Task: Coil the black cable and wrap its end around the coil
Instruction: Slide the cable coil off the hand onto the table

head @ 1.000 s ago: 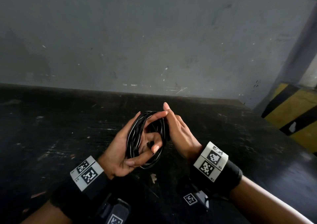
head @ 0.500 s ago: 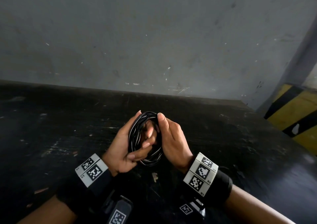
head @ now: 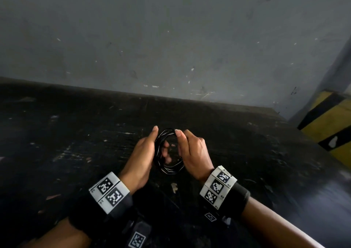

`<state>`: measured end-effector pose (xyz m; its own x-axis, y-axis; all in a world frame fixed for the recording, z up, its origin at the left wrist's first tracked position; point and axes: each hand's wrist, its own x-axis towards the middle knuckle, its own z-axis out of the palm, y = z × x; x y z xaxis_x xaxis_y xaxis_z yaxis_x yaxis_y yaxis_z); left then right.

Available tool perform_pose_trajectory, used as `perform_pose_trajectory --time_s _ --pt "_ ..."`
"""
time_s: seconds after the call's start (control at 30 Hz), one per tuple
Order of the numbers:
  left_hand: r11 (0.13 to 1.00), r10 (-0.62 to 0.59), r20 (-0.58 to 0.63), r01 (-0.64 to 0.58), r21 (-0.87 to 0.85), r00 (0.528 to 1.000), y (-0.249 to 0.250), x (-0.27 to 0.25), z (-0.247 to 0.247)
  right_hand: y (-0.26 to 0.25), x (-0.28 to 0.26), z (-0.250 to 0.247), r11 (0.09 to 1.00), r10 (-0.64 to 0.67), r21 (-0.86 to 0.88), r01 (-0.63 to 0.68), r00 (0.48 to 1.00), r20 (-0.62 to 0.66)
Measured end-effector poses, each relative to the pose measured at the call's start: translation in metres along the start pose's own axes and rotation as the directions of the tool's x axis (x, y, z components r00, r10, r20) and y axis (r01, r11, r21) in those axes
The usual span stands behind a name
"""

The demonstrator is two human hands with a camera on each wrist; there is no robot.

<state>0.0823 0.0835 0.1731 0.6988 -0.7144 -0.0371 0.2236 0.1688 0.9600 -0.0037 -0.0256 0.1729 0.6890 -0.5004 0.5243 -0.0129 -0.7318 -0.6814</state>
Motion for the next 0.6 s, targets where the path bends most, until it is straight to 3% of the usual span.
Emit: perform_pose_trajectory --time_s 0.13,0.23,0.4,0.5,0.6 --pt "0.997 -0.008 -0.236 -0.012 -0.080 0.972 -0.020 -0.005 0.001 -0.001 -0.016 0.015 0.998 0.052 0.038 -0.056 0.992 0.113" --pt "0.992 -0.027 -0.322 -0.014 -0.126 0.946 -0.033 -0.007 -0.009 0.003 -0.029 0.028 0.989 0.099 0.085 -0.124 0.963 0.249" --pt "0.996 -0.046 -0.300 0.021 -0.084 0.953 -0.057 -0.011 -0.041 0.009 -0.043 0.047 0.983 0.158 0.029 -0.184 0.908 0.389" --pt "0.998 -0.050 -0.242 0.059 0.031 0.969 -0.063 -0.017 -0.060 0.017 -0.042 0.060 0.988 0.151 -0.052 -0.143 0.885 0.441" --pt "0.983 -0.003 -0.263 0.052 0.178 0.965 -0.061 -0.020 -0.082 0.023 -0.042 0.074 0.987 0.120 -0.155 -0.044 0.843 0.525"
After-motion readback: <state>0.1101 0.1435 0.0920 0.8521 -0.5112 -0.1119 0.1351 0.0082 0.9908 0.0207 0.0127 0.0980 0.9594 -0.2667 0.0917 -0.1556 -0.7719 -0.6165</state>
